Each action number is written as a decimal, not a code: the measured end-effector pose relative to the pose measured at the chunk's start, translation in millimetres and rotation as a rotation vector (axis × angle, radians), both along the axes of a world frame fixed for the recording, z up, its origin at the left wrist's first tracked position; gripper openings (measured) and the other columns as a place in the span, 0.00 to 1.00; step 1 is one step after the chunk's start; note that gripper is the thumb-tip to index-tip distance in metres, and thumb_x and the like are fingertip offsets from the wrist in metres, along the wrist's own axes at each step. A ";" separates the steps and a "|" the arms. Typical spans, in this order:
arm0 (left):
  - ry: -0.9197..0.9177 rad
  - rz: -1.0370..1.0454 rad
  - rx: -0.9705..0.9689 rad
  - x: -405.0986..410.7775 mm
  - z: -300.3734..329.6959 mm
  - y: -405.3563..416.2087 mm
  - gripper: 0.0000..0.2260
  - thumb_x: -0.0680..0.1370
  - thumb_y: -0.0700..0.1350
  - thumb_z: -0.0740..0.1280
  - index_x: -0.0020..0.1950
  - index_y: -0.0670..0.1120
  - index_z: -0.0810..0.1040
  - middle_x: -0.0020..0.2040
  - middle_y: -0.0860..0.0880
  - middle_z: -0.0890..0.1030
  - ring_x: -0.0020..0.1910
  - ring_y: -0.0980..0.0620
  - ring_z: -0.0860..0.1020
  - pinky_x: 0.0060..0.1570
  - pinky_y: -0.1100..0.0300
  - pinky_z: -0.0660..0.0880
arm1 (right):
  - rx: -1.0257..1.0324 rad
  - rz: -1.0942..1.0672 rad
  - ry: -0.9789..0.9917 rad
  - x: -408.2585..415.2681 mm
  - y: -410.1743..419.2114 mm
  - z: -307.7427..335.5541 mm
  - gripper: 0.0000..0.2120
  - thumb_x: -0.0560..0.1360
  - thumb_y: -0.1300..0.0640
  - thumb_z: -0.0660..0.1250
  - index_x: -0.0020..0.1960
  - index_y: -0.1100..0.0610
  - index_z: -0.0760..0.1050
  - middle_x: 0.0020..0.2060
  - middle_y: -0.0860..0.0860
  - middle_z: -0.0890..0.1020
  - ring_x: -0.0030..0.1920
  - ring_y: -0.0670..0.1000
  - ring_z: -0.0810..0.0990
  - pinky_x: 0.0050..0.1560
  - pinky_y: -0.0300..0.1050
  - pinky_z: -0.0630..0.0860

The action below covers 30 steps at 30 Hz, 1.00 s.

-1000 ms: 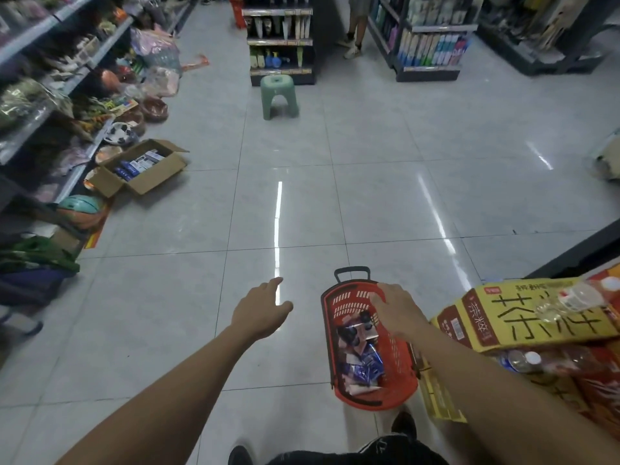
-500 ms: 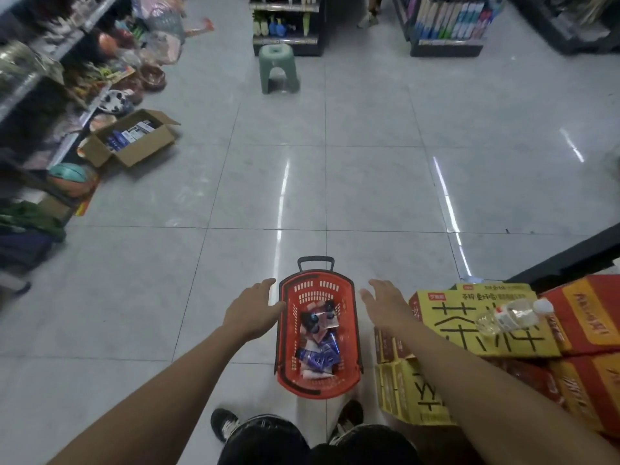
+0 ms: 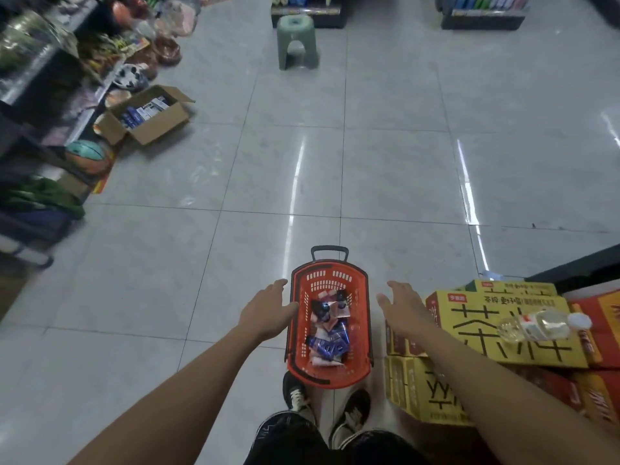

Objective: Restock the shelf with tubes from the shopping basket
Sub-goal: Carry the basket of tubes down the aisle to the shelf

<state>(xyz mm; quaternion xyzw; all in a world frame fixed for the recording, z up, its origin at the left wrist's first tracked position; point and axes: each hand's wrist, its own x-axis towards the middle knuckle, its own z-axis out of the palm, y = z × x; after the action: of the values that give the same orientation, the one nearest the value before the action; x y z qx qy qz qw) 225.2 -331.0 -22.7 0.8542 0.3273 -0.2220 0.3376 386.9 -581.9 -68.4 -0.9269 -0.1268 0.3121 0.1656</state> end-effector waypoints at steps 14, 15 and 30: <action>0.185 0.032 -0.132 18.4 -107.1 20.1 0.42 0.70 0.65 0.61 0.82 0.48 0.62 0.77 0.46 0.73 0.71 0.45 0.75 0.69 0.44 0.73 | -0.087 -0.055 0.209 0.3 13.8 -86.0 0.19 0.81 0.45 0.58 0.66 0.54 0.72 0.63 0.55 0.75 0.63 0.57 0.75 0.61 0.55 0.74; 0.198 0.047 -0.133 22.9 -120.9 21.2 0.42 0.70 0.65 0.61 0.82 0.49 0.62 0.77 0.46 0.73 0.71 0.45 0.75 0.69 0.44 0.73 | -0.098 -0.040 0.225 5.3 14.4 -98.6 0.17 0.82 0.47 0.59 0.67 0.54 0.71 0.64 0.54 0.75 0.63 0.56 0.74 0.61 0.54 0.73; 0.354 0.095 -0.248 52.1 -396.4 20.5 0.36 0.73 0.64 0.68 0.77 0.53 0.65 0.71 0.46 0.76 0.68 0.42 0.77 0.68 0.41 0.75 | -0.148 -0.146 0.438 54.7 3.3 -389.0 0.19 0.77 0.41 0.66 0.65 0.44 0.69 0.53 0.47 0.82 0.49 0.51 0.84 0.51 0.53 0.83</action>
<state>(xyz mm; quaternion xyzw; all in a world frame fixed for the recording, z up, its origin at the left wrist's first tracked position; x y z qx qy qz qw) 277.3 -310.5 -419.1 0.7374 0.3914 -0.3908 0.3876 441.6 -578.6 -457.4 -0.8533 0.0028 0.5014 0.1427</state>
